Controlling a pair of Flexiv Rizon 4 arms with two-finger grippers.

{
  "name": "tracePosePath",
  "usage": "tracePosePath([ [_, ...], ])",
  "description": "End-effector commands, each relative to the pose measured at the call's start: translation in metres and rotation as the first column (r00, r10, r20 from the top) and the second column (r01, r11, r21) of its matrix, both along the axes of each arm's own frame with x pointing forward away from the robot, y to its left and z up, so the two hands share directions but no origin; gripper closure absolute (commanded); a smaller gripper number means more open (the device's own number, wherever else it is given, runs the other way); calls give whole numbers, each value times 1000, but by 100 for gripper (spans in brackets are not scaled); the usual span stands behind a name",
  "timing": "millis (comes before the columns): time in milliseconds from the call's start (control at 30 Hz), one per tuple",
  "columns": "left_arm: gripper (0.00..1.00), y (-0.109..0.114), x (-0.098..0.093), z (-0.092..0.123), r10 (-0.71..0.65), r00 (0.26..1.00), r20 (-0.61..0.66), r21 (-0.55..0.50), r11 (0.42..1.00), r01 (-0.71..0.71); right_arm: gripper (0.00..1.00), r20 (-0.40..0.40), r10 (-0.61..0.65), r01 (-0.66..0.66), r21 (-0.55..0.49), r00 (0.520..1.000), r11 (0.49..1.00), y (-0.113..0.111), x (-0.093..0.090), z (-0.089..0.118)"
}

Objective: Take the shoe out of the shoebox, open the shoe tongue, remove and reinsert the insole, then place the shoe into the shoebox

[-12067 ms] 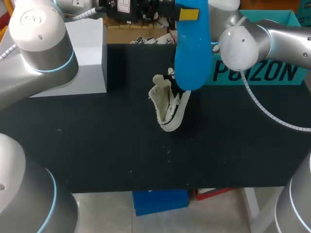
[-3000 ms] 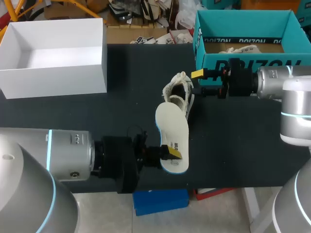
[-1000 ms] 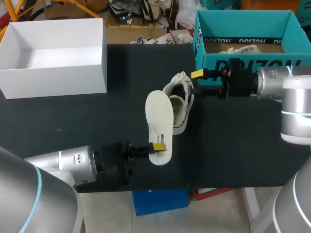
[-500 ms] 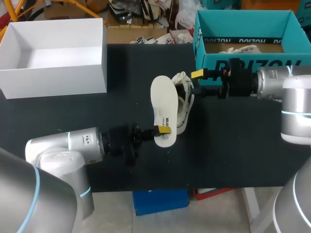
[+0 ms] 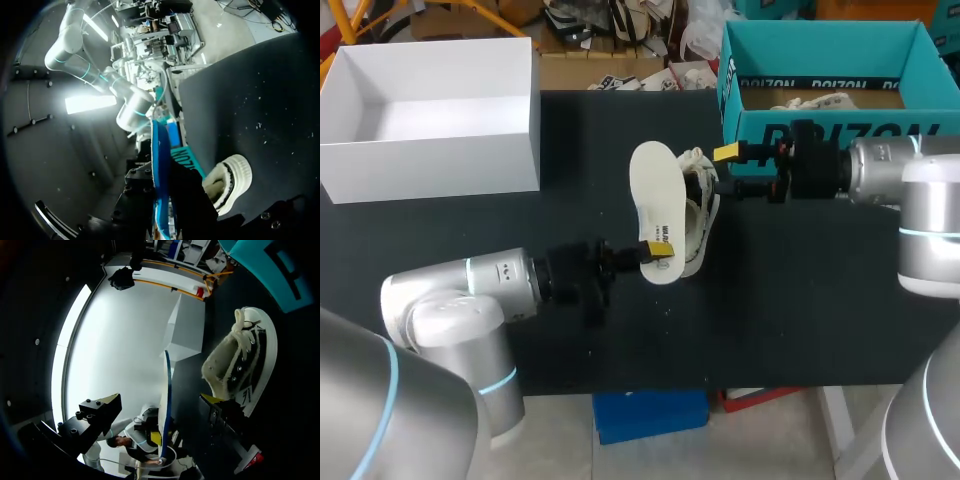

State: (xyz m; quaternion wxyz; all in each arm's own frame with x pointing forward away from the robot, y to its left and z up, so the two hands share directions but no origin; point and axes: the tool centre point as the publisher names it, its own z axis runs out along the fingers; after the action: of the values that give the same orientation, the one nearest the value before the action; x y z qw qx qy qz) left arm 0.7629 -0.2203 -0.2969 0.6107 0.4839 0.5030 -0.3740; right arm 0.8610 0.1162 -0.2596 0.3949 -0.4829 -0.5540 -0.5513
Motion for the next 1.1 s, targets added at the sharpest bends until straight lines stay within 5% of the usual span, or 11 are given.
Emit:
tracePosePath([
  [33,100,-3,0,0,6,1000,1,5,1000,-6,0,3,34,-34,-51,999,998,3,-1,-3],
  [267,100,-3,0,0,6,1000,1,5,1000,-6,0,-26,149,-151,-168,989,974,14,-7,-17],
  [633,100,-3,0,0,6,1000,1,5,1000,-6,0,-52,159,-164,-108,986,980,40,-31,-24],
  [1100,100,-3,0,0,6,1000,1,5,1000,-6,0,-91,186,-194,-96,978,976,67,-40,-17],
])
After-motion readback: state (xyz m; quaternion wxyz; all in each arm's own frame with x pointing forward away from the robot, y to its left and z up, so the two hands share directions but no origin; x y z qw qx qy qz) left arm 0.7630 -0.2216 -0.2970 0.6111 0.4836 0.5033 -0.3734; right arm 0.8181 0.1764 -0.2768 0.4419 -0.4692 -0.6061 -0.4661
